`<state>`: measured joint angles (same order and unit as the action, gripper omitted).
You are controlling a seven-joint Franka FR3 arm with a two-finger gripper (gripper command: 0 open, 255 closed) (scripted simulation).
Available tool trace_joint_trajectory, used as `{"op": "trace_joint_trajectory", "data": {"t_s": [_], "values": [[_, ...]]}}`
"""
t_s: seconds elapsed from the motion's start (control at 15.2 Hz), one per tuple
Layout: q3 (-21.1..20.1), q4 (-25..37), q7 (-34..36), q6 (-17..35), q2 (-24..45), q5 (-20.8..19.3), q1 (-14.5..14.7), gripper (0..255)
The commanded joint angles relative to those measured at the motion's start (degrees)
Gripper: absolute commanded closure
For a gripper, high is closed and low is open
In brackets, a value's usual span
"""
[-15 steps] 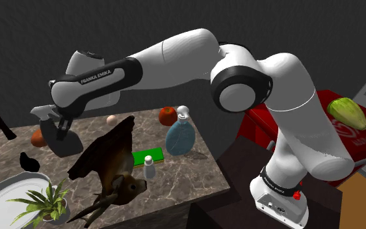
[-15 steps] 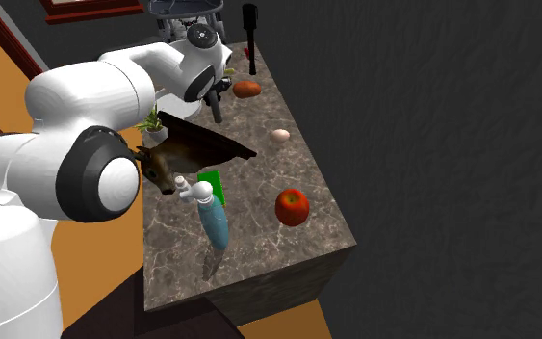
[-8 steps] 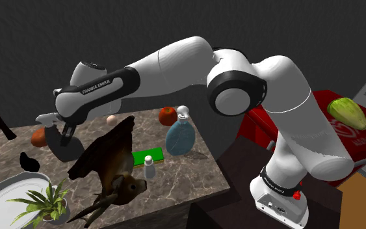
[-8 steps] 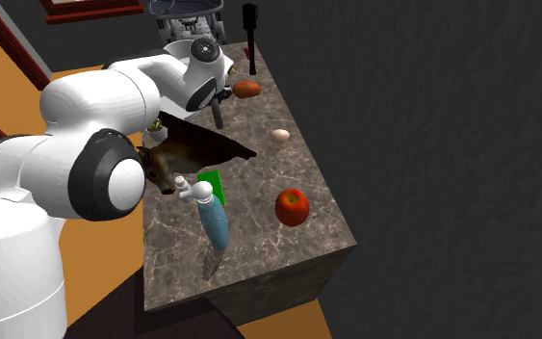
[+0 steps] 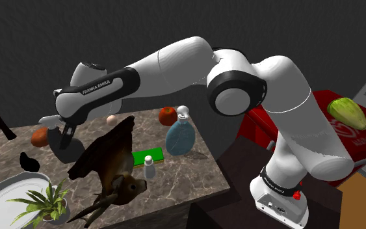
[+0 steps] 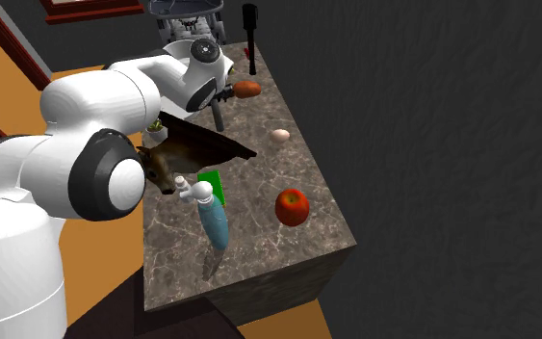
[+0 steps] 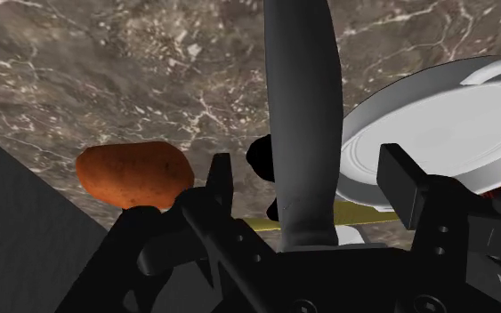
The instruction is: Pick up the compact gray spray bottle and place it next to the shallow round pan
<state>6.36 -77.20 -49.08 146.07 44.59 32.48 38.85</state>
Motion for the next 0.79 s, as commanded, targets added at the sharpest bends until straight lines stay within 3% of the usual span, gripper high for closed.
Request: {"op": "trace_joint_trajectory", "data": {"t_s": [0.0,0.2,0.46,0.73], "values": [[0.0,0.0,0.0,0.0,0.0,0.0,0.0,0],[0.0,0.0,0.0,0.0,0.0,0.0,0.0,0],[0.8,-6.6,-0.6,-1.4,-7.7,-0.3,0.0,0],[0.8,-6.6,-0.6,-1.4,-7.7,-0.3,-0.1,0]]}}
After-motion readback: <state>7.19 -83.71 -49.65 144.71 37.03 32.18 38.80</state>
